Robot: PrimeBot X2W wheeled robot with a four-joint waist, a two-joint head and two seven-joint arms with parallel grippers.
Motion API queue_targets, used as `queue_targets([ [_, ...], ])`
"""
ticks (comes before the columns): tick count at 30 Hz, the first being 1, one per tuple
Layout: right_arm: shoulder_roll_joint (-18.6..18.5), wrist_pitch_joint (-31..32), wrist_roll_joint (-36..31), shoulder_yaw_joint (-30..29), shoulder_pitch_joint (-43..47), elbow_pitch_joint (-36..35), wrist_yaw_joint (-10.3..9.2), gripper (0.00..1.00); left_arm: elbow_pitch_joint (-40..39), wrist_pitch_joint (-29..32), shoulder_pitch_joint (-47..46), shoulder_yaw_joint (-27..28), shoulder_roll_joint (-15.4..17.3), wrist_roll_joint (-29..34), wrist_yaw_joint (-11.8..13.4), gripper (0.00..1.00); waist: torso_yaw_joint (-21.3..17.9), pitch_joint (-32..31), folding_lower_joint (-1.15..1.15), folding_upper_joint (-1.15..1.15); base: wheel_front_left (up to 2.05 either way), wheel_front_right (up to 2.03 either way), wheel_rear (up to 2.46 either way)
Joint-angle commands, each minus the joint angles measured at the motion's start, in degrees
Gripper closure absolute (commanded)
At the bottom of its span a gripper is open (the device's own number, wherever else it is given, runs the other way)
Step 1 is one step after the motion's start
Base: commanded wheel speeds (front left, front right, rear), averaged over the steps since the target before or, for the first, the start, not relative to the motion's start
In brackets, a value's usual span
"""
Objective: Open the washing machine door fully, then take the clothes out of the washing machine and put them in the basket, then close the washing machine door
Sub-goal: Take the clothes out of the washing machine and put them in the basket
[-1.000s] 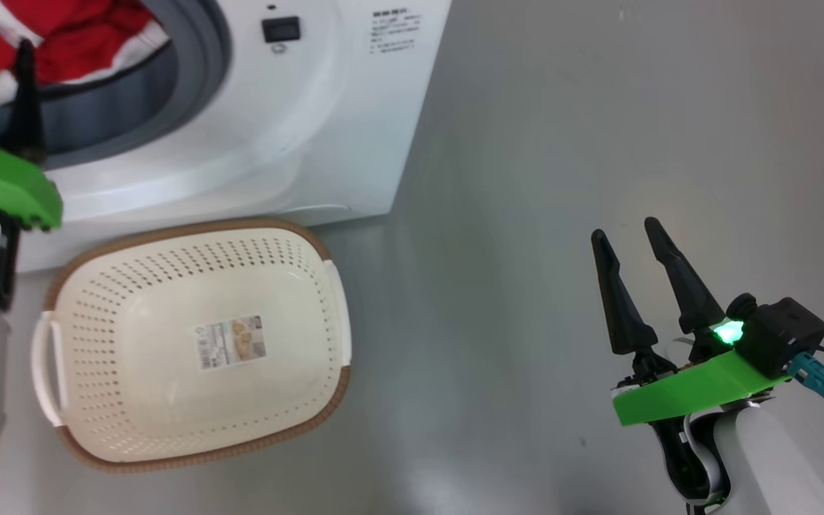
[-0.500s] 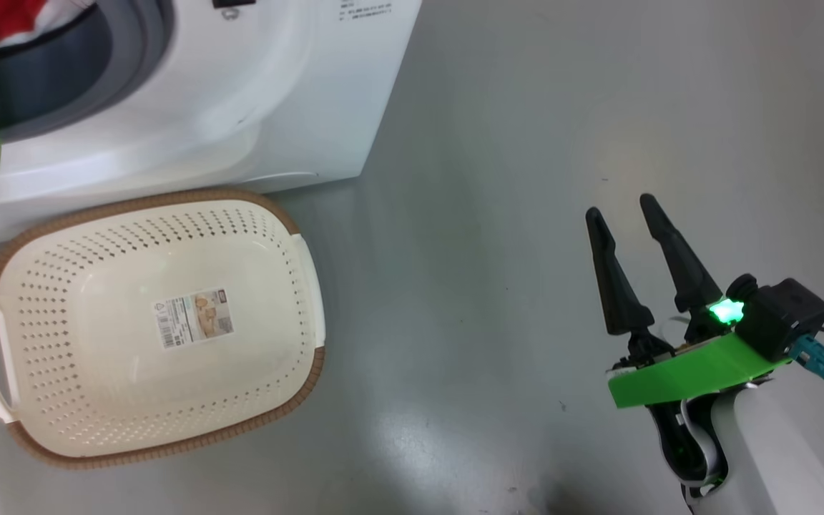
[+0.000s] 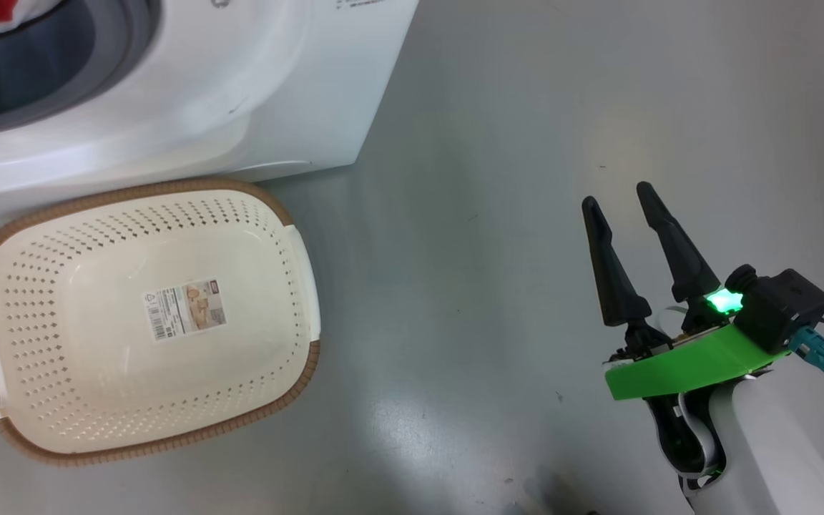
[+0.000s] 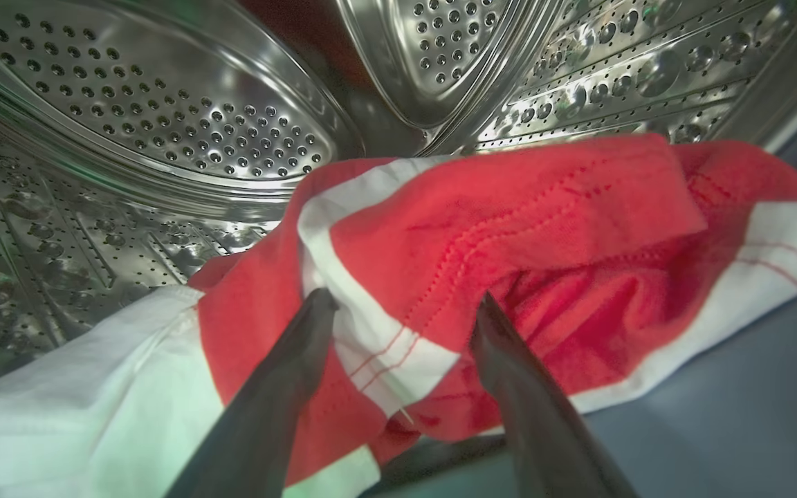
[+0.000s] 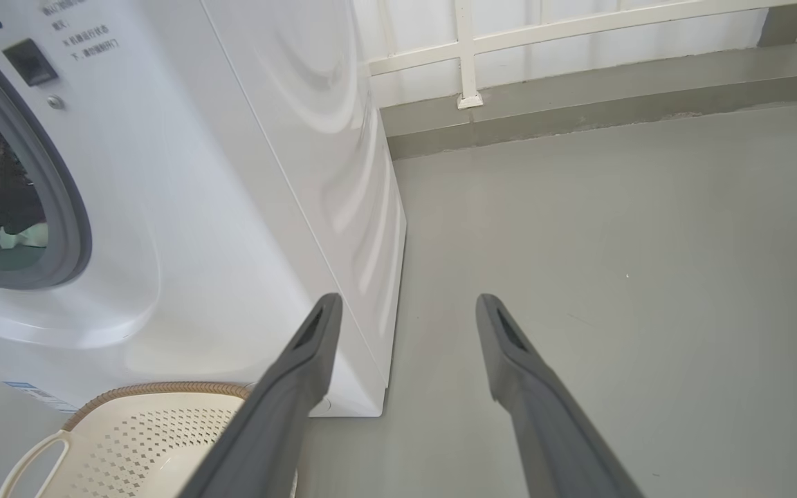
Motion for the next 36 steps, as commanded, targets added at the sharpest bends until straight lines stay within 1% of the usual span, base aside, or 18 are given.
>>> queue_targets([
  [1, 0.08, -0.36, 0.55, 1.51, -0.58, -1.53, 0.44, 0.0, -0.61, -0.28, -1.23, 0.56, 3.16, 0.37, -0.32, 0.26, -0.02, 0.13, 0.0, 0.0, 0.0, 0.0, 0.0],
  [2, 0.08, -0.36, 0.58, 1.52, -0.68, -1.57, 0.44, 0.0, -0.36, -0.28, -1.42, 0.58, 3.08, 0.15, -0.4, 0.6, -0.01, 0.16, 0.0, 0.0, 0.0, 0.0, 0.0],
  [3, 0.08, -0.36, 0.62, 1.53, -0.75, -1.61, 0.44, 0.0, -0.16, -0.28, -1.58, 0.54, 3.01, -0.01, -0.49, 1.0, 0.0, 0.18, 0.0, 0.0, 0.0, 0.0, 0.0],
  [10, 0.08, -0.36, 0.68, 1.24, -0.9, -1.66, 0.44, 0.0, -1.1, -0.28, -1.65, 0.74, 2.56, -1.1, -0.71, 1.0, 0.35, 0.07, 0.0, 0.0, 0.0, 0.0, 0.0],
  [15, 0.08, -0.36, 0.4, 0.43, -0.64, -1.43, 0.44, 0.0, -5.01, -0.28, 0.44, 2.58, 1.59, -3.31, -0.74, 1.0, 1.37, -0.96, 0.0, 0.0, 0.0, 0.0, 0.0],
  [20, 0.08, -0.36, -0.1, -0.35, -0.11, -1.13, 0.44, 0.0, -11.74, -0.28, 5.2, 5.89, 0.0, -5.82, -0.21, 1.0, 2.89, -2.73, 0.0, 0.0, 0.0, 0.0, 0.0],
  [25, 0.08, -0.36, -0.63, -1.09, 0.72, -0.89, 0.44, 0.0, -19.51, -0.28, 11.79, 9.74, -2.27, -7.31, -0.14, 1.0, 4.29, -4.95, 0.0, 0.0, 0.0, 0.0, 0.0],
  [27, 0.08, -0.36, -0.86, -1.44, 1.17, -0.79, 0.44, 0.0, -22.58, -0.28, 14.5, 11.31, -3.46, -7.84, -0.4, 1.0, 4.82, -5.86, 0.0, 0.0, 0.0, 0.0, 0.0],
  [28, 0.08, -0.36, -1.1, -1.86, 1.71, -0.69, 0.44, 0.0, -25.56, -0.28, 17.37, 12.96, -4.66, -8.2, -0.69, 1.0, 5.38, -6.8, 0.0, 0.0, 0.0, 0.0, 0.0],
  [36, 0.08, -0.36, -1.81, -3.24, 3.96, -0.43, 0.44, 0.0, -36.61, -0.28, 28.42, 18.72, -9.42, -8.18, -1.61, 1.0, 7.29, -10.29, 0.0, 0.0, 0.0, 0.0, 0.0],
])
